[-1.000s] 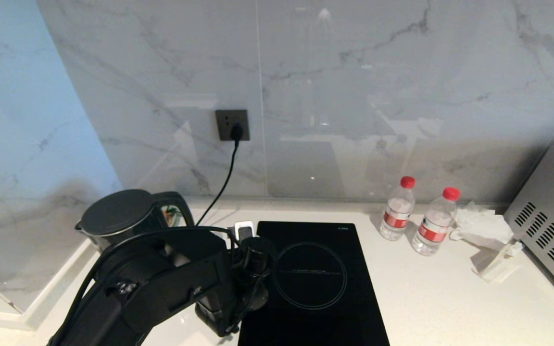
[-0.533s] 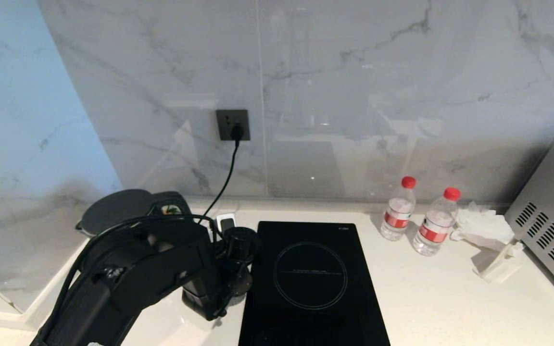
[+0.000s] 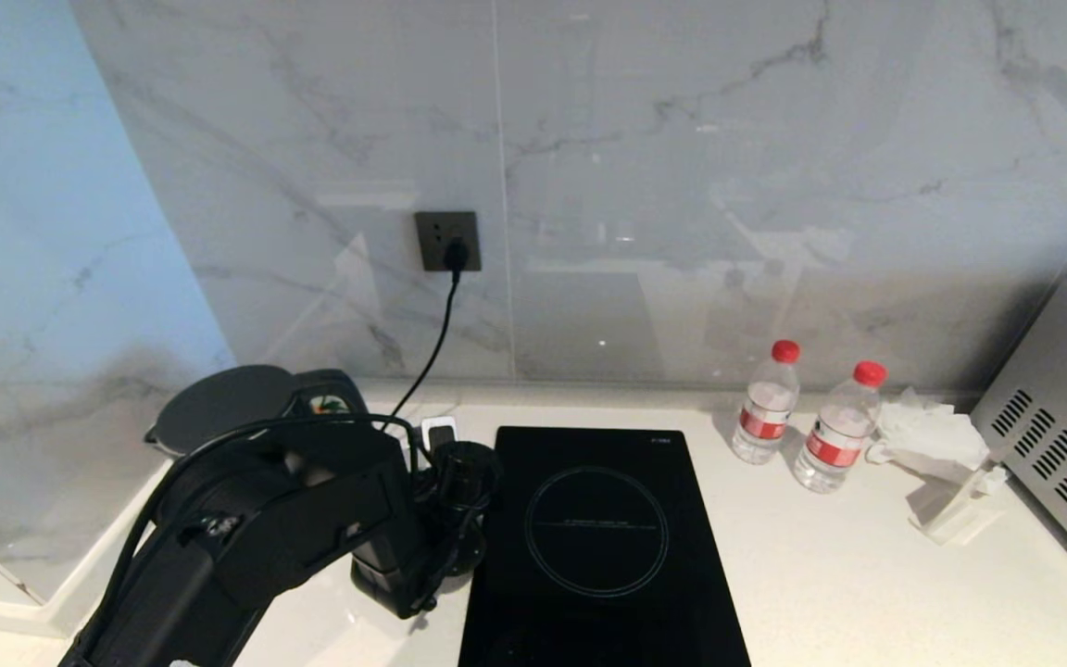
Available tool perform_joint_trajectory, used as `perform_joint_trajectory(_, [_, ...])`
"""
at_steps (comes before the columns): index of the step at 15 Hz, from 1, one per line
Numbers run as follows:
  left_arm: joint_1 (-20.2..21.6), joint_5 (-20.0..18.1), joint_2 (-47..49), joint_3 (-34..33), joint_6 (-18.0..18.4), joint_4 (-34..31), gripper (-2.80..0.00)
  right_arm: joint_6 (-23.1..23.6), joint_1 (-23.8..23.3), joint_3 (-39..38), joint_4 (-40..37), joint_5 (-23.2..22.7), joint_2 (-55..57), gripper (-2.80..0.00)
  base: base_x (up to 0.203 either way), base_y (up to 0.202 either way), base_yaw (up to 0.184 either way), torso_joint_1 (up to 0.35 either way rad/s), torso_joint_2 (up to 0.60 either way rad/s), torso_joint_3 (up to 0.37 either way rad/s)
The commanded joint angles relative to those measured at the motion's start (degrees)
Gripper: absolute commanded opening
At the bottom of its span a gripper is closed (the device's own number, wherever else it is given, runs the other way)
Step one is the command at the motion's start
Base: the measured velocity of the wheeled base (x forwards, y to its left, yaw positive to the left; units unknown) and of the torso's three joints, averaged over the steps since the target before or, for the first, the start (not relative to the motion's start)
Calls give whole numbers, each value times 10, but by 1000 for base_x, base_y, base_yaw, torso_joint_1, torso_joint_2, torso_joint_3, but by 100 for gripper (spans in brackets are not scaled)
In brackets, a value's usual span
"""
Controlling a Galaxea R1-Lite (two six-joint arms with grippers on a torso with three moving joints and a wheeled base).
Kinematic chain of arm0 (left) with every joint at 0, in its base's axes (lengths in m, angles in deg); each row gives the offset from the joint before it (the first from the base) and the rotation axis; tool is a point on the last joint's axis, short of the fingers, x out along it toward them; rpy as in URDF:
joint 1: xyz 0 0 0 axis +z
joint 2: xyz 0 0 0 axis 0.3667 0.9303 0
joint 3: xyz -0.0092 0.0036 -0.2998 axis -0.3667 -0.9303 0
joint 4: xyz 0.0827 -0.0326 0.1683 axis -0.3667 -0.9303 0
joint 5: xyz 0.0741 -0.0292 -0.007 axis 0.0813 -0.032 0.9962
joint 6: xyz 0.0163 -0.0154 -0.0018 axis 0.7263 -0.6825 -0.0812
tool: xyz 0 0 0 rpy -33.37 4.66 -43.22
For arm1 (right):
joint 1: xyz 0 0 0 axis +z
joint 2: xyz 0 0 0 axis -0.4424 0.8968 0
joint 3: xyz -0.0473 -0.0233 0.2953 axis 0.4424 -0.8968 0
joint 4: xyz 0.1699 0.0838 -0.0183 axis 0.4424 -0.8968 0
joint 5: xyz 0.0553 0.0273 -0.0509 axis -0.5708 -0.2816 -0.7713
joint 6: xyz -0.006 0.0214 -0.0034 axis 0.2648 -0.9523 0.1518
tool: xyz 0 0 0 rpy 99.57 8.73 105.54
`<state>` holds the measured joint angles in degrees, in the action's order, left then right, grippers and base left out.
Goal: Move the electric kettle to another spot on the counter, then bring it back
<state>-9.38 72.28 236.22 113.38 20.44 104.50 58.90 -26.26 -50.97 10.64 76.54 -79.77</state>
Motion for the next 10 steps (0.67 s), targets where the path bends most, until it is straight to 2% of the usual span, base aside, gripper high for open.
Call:
perform_joint_trajectory(1, [1,-2,-3,0,-9,-8,0,0,0,0,0,0,0,-280,0,0,0,0,0,0])
perform_joint_trajectory(5, [14,-16,-17,9,-46,-102,0,0,0,0,0,0,0,-280,0,0,0,0,0,0])
perform_joint_trajectory(10, [18,-18,-20,18,-47,-134,0,0,0,1,0,0,0,-280,0,0,0,0,0,0])
